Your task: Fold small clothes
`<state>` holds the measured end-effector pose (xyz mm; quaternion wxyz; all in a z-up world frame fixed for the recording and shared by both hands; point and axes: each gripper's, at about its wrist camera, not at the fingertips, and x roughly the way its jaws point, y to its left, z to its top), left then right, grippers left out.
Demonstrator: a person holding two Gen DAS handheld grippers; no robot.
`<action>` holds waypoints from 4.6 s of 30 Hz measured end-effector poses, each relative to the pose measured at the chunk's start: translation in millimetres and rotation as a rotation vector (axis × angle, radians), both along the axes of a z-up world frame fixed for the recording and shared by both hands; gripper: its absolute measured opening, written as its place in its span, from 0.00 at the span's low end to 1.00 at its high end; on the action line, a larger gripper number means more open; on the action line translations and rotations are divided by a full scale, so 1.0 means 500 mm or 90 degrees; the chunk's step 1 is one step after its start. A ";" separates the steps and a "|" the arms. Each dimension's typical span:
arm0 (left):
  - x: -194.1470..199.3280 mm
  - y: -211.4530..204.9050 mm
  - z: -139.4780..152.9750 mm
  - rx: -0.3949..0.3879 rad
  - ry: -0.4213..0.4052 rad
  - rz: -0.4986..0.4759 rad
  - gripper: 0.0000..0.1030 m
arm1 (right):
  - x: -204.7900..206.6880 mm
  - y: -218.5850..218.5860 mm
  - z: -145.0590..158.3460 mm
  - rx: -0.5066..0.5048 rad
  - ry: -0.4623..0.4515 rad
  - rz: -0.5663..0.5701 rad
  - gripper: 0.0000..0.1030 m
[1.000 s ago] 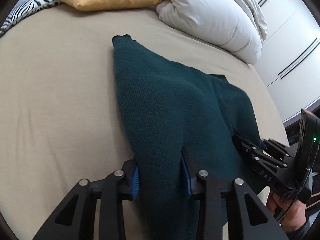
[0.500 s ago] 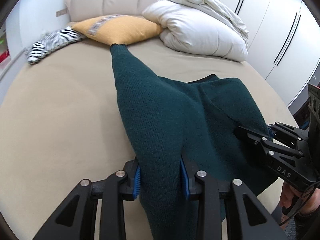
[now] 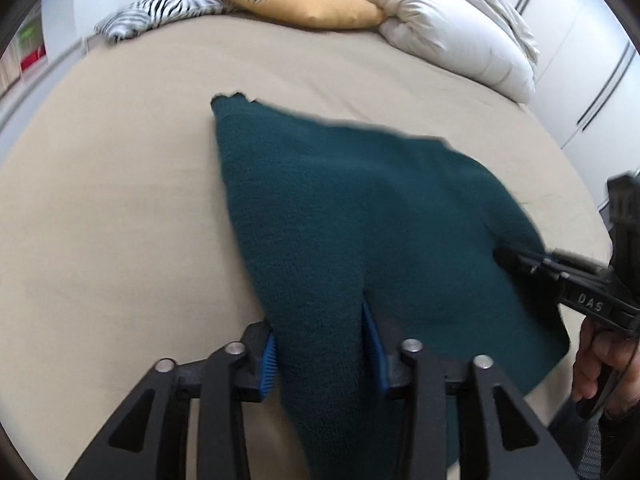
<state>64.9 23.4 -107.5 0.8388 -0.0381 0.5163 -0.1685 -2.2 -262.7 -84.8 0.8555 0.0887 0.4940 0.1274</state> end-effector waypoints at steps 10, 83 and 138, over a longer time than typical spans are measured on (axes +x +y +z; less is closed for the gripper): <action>0.006 0.012 -0.005 -0.020 -0.014 0.026 0.59 | 0.004 -0.048 -0.090 0.155 0.006 -0.037 0.25; -0.251 -0.023 0.068 0.139 -0.146 0.195 1.00 | -0.247 0.046 0.057 -0.166 -0.103 -0.102 1.00; -0.256 -0.012 0.059 0.141 -0.142 0.196 1.00 | -0.246 0.058 0.046 -0.152 -0.096 -0.091 1.00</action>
